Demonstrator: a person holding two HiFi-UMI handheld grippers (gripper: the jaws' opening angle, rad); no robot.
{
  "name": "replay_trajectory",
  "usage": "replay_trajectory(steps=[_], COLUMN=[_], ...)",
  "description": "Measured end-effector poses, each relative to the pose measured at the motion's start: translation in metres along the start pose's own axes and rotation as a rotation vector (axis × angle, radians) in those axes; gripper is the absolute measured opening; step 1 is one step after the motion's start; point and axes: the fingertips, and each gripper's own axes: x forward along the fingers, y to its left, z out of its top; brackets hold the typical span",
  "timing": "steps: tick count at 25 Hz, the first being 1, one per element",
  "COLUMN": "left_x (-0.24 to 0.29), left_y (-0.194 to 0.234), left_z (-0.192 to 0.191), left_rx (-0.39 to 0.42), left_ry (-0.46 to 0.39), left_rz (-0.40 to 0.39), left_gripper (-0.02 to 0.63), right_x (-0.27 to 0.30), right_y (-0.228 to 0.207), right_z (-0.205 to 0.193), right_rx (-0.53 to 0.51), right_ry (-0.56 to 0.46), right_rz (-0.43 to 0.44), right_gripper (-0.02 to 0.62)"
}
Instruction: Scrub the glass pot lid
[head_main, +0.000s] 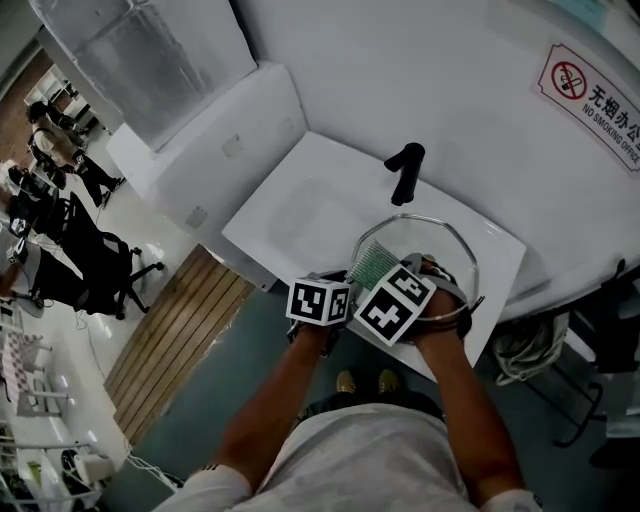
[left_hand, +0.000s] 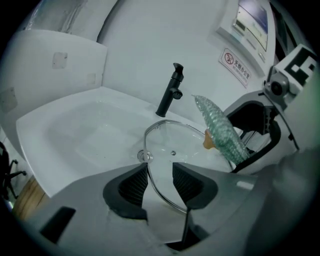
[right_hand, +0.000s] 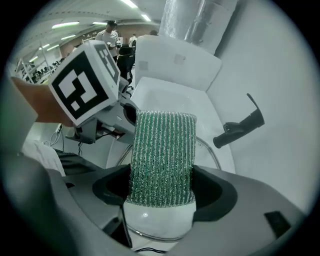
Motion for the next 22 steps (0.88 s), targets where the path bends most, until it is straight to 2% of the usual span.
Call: replay_trajectory(steps=[6, 11, 18, 22], left_x=[0.000, 0.000, 0.000, 0.001], left_y=[0.000, 0.000, 0.000, 0.001], left_z=[0.000, 0.000, 0.000, 0.000], left_rx=[0.009, 0.009, 0.013, 0.010], left_ry=[0.000, 0.001, 0.005, 0.007], left_rz=[-0.001, -0.002, -0.002, -0.003], left_gripper=[0.166, 0.166, 0.167, 0.167], right_x=[0.016, 0.013, -0.003, -0.006], right_y=[0.010, 0.008, -0.012, -0.032], right_z=[-0.008, -0.009, -0.018, -0.035], right_rx=[-0.014, 0.017, 0.203, 0.329], right_ry=[0.046, 0.004, -0.133, -0.175], right_rz=[-0.019, -0.011, 0.100, 0.158], right_gripper=[0.348, 0.348, 0.348, 0.348])
